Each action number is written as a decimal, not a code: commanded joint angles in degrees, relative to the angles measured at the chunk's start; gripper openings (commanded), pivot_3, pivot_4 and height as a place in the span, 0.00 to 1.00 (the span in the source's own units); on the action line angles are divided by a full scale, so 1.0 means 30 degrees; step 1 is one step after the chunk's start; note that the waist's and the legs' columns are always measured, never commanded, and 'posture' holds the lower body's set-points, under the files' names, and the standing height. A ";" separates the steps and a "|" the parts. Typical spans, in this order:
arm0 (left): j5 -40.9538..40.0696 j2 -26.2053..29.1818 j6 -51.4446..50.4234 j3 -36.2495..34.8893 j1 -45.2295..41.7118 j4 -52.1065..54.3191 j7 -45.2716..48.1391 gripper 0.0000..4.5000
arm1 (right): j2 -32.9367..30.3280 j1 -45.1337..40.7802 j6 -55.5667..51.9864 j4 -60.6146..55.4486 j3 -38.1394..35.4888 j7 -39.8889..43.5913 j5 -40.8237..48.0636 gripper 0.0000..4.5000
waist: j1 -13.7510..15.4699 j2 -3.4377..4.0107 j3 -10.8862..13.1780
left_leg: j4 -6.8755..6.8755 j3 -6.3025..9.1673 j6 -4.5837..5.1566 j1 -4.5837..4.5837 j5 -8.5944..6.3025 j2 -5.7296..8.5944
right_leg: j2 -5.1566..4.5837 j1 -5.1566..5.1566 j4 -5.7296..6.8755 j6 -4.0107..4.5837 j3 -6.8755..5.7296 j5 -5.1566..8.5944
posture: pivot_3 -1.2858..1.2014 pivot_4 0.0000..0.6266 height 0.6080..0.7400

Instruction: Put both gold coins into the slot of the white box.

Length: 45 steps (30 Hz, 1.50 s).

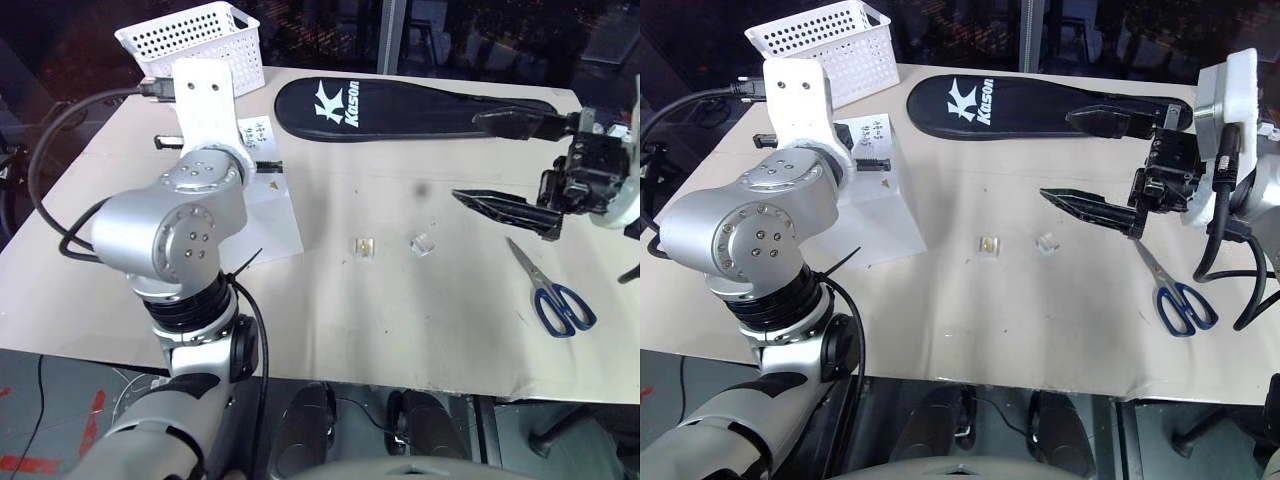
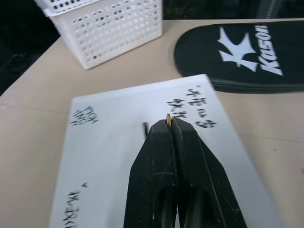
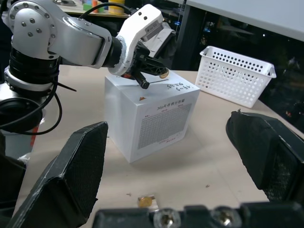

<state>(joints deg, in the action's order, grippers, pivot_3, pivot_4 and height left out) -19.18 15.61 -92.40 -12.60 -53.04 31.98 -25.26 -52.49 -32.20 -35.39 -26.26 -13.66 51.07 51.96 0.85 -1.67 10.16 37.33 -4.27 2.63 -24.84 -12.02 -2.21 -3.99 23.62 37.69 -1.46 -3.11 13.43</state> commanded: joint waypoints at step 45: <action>-0.7060 0.1981 0.2833 -0.6005 0.4249 0.5633 1.2704 0.46 | 0.0187 0.0210 -0.1274 -0.0515 0.2335 -0.0914 -0.2827 1.00 | -0.0148 0.0022 -0.0015 | 0.0011 -0.0028 -0.0013 0.0033 0.0002 -0.0010 | -0.0015 0.0006 0.0054 0.0013 0.0025 -0.0002 | 0.52 0.24 1.00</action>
<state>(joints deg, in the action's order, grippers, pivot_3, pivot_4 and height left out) -30.79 20.83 -87.92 -24.70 -43.15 44.48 1.03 -52.09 -31.80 -38.34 -25.20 -8.87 50.31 45.46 0.41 -1.60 10.11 37.36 -4.37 2.59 -24.71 -12.01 -2.26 -4.07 23.63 37.85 -1.40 -3.03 13.42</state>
